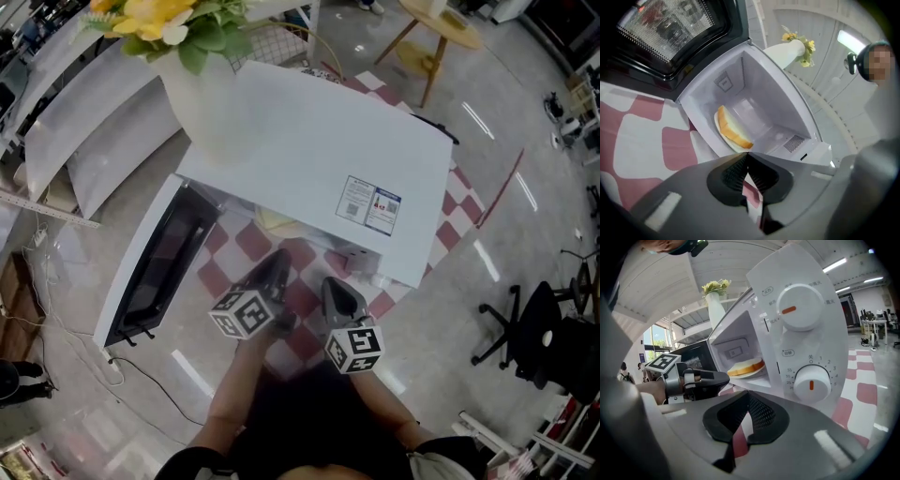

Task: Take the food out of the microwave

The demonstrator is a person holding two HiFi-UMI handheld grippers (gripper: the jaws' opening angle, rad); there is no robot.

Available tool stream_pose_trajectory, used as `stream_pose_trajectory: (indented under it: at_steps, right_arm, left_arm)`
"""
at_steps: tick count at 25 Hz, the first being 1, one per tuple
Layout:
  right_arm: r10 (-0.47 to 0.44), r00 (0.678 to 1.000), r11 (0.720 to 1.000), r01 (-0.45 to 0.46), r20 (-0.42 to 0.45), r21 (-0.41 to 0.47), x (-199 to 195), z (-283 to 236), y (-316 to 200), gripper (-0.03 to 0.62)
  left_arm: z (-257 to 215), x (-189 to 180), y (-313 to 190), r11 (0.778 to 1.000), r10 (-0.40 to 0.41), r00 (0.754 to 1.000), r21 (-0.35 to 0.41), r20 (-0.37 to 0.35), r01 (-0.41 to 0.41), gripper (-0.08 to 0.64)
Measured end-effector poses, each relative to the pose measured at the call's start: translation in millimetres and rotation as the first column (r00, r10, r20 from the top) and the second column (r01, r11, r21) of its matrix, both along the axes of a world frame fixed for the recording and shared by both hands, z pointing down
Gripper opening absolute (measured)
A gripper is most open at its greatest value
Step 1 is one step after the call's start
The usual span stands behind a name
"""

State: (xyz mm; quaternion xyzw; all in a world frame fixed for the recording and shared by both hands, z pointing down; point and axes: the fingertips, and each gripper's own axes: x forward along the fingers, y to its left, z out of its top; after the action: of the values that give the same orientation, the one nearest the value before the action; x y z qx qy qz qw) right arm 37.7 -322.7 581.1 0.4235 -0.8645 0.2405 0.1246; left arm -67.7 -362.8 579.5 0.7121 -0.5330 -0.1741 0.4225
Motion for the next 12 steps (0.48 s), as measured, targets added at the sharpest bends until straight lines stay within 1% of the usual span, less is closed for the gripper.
stream_pose_trajectory:
  at_steps: [4,7,8,12]
  right_arm:
    - [0.003,1.000,1.000,-0.003,-0.009,-0.008,0.1,4.0,-2.4,0.000]
    - [0.009,1.000,1.000,-0.009,-0.016,-0.012,1.3,5.2,-4.4,0.000]
    - [0.011,1.000,1.000,-0.011,-0.017,-0.013,1.6,5.6,-5.3,0.000]
    - [0.019,1.000,1.000,-0.020,-0.025,-0.019,1.9,8.2,-9.1,0.000]
  left_arm:
    - [8.4,-3.5,-7.5,0.999,-0.027,0.995,-0.038,-0.095,0.024,0.009]
    - [11.9,-1.7,-12.6,0.998,-0.045,0.973,-0.052,-0.225,0.034,0.011]
    - [13.2,-1.9,-13.9,0.998,-0.052,0.966,-0.058,-0.253,0.039,0.011]
    - [16.9,-5.7,-18.9,0.995,-0.082,0.944,-0.072,-0.319,0.062,0.011]
